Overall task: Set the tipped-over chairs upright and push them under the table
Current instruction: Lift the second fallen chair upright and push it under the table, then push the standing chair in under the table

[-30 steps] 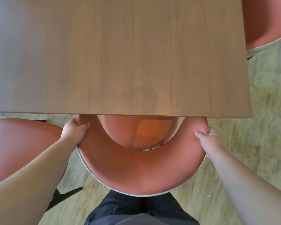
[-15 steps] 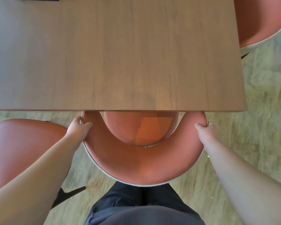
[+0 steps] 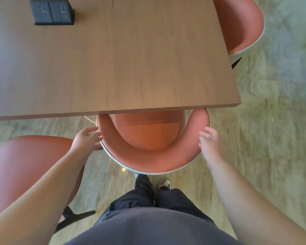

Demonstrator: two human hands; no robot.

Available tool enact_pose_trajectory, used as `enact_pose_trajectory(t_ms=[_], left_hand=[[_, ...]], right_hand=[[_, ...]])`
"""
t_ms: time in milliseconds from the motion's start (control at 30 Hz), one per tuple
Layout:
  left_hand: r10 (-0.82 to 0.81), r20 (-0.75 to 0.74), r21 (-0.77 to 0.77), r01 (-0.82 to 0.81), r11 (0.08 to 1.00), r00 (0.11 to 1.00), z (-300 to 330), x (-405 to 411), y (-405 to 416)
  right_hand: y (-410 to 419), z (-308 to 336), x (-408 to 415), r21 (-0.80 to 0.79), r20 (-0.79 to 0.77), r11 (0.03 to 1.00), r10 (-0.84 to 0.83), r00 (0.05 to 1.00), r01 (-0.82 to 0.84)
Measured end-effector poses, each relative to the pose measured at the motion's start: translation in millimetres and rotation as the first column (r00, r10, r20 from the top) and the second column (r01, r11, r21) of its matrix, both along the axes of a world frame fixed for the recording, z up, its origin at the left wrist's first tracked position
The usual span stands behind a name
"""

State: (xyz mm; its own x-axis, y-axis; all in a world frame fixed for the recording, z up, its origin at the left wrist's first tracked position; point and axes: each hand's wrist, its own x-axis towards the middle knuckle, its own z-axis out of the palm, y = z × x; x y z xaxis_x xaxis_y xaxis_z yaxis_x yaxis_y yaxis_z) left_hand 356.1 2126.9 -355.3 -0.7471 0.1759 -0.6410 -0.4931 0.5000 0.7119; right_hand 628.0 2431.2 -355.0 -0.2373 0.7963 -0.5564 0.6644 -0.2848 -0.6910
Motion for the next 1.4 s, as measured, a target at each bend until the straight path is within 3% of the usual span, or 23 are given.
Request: enact_pose_trajectory(t_ms=[200,400,700,1033,1400], left_hand=[[0.016,-0.044,0.084,-0.012,0.996,0.999,36,60,-44],[0.161,-0.122,0.163,-0.140,0.977,0.979,66,144,-123],[0.280,-0.239,0.193,-0.237,0.952,0.930,126,227,-269],[0.369,-0.369,0.237,-0.297,0.925,0.853,154,287,-486],[0.514,-0.371,0.251,-0.450,0.857,0.773,179,312,-743]], right_hand=[[-53,29,39,0.055,-0.100,0.992,0.118,0.988,-0.113],[-121,51,88,0.157,-0.209,0.956,0.276,0.938,-0.246],[-261,90,128,0.140,-0.352,0.896,0.442,0.825,-0.421],[-460,115,110,0.201,-0.356,0.753,0.652,0.669,-0.627],[-710,132,86,0.137,-0.386,0.722,0.670,0.635,-0.678]])
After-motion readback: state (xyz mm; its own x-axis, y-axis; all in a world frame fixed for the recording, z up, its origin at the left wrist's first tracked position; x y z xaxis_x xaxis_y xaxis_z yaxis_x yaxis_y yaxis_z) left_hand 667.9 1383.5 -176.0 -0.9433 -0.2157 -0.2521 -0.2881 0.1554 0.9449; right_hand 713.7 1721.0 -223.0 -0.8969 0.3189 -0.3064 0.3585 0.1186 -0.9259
